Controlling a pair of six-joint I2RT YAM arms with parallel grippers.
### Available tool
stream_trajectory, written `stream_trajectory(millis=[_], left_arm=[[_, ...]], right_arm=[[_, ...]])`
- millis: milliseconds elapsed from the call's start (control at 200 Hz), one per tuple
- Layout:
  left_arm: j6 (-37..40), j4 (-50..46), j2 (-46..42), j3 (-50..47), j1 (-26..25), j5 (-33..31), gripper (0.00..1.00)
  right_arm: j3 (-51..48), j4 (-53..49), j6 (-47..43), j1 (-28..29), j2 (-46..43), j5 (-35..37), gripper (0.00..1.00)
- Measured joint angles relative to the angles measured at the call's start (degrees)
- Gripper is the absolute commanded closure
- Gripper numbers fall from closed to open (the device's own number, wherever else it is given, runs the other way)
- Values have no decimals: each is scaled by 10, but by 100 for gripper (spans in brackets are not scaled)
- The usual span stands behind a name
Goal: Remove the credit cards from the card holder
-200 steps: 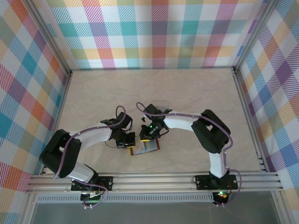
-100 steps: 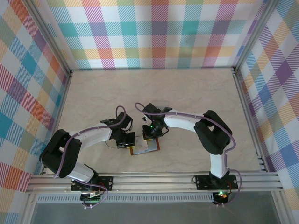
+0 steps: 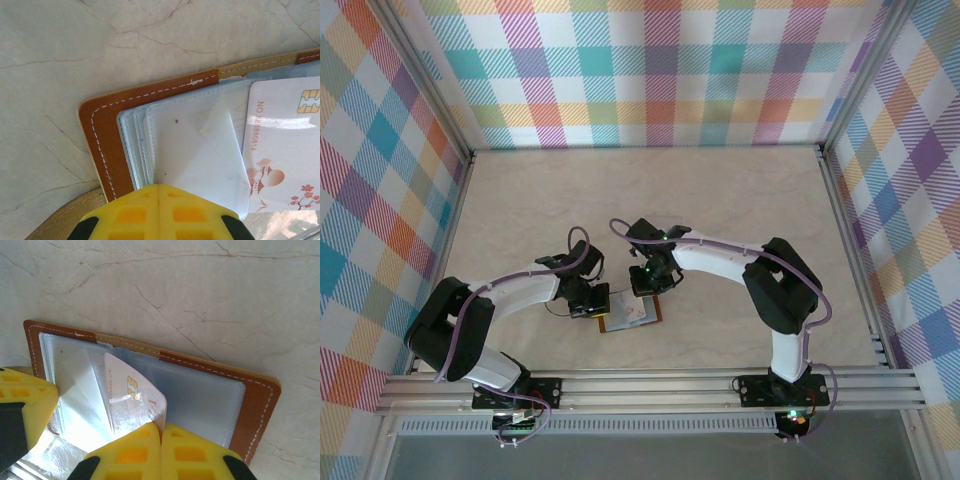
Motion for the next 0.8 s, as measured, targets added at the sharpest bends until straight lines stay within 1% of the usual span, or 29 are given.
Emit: stream_trajectory(millis=[595,725,800], left_arm=[[0,0,0,1,-1,-2,95],[0,-3,2,3,-2,-2,95],[2,-4,3,4,-2,-2,95]], right_arm=[[15,-32,-10,2,0,26,98],[20,-33,-13,5,0,23,96],[19,-26,-12,5,0,9,93]])
